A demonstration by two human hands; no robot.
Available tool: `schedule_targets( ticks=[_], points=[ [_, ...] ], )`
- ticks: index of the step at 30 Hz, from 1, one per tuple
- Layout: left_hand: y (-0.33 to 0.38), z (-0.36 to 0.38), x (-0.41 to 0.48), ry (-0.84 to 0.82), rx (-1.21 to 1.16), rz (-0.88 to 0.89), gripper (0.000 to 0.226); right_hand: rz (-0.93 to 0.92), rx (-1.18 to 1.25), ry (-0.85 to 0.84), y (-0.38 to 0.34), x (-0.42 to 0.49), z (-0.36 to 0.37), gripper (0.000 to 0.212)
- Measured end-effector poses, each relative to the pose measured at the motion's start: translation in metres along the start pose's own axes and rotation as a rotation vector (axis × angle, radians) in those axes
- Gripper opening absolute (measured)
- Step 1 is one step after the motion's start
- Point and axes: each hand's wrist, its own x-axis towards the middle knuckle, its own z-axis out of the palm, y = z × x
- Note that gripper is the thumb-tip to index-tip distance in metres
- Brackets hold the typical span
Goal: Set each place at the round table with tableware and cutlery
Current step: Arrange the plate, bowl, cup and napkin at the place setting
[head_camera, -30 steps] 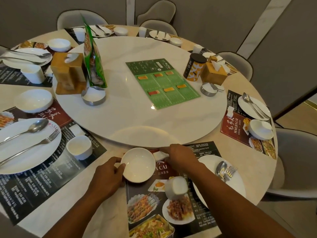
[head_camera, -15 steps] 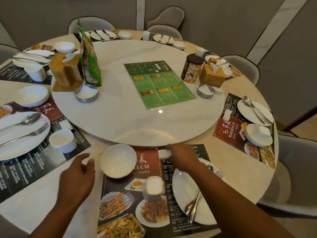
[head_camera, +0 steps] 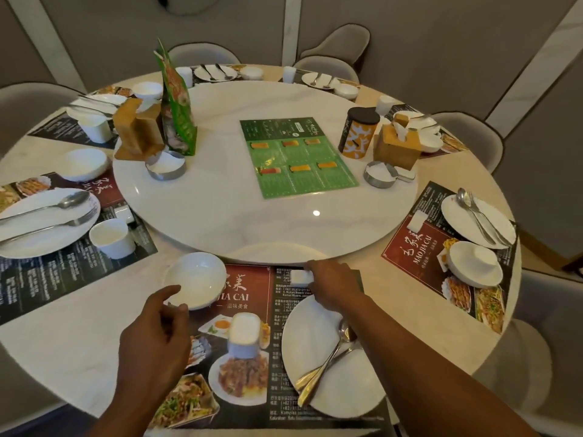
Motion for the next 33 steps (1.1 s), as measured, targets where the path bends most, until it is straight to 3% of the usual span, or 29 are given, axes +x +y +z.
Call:
schedule_targets(
  ticks=[9, 12, 14, 17, 20, 24, 27, 29, 31, 33],
  points=[
    [0.001, 0.01, -0.016, -0.036, 0.016, 0.01, 0.031, -0.054, 0.011, 0.03, -0.003, -0.008, -0.018, 0.038],
    [-0.003, 0.012, -0.018, -0.101, 0.017, 0.003, 0.032, -0.076, 0.183, 0.109, -0.02, -0.021, -0.021, 0.032],
    [-0.008, 0.015, -0.02, -0.168, 0.046, 0.032, 0.037, -0.106, 0.404, 0.065, -0.038, -0.035, -0.014, 0.032],
    [-0.02, 0.022, -0.02, -0.232, 0.094, 0.069, 0.04, -0.245, 0.524, -0.055, -0.066, -0.058, 0.002, 0.051],
    [-0.024, 0.025, -0.023, -0.294, 0.097, 0.01, 0.034, -0.34, 0.393, -0.095, -0.087, -0.069, 0.017, 0.077],
    [-0.022, 0.025, -0.027, -0.311, 0.097, -0.02, 0.033, -0.35, 0.334, -0.117, -0.099, -0.072, 0.022, 0.085],
    [-0.022, 0.022, -0.027, -0.374, 0.124, 0.024, 0.038, -0.267, 0.479, -0.102, -0.089, -0.068, 0.003, 0.076],
    [-0.024, 0.024, -0.026, -0.358, 0.151, 0.046, 0.042, -0.072, 0.551, 0.006, -0.062, -0.053, -0.008, 0.06],
    [-0.023, 0.025, -0.025, -0.306, 0.153, 0.049, 0.043, 0.159, 0.443, 0.11, -0.025, -0.031, -0.008, 0.054],
    [-0.018, 0.025, -0.024, -0.321, 0.13, 0.06, 0.045, 0.255, 0.348, 0.078, 0.001, -0.016, -0.003, 0.053]
  ],
)
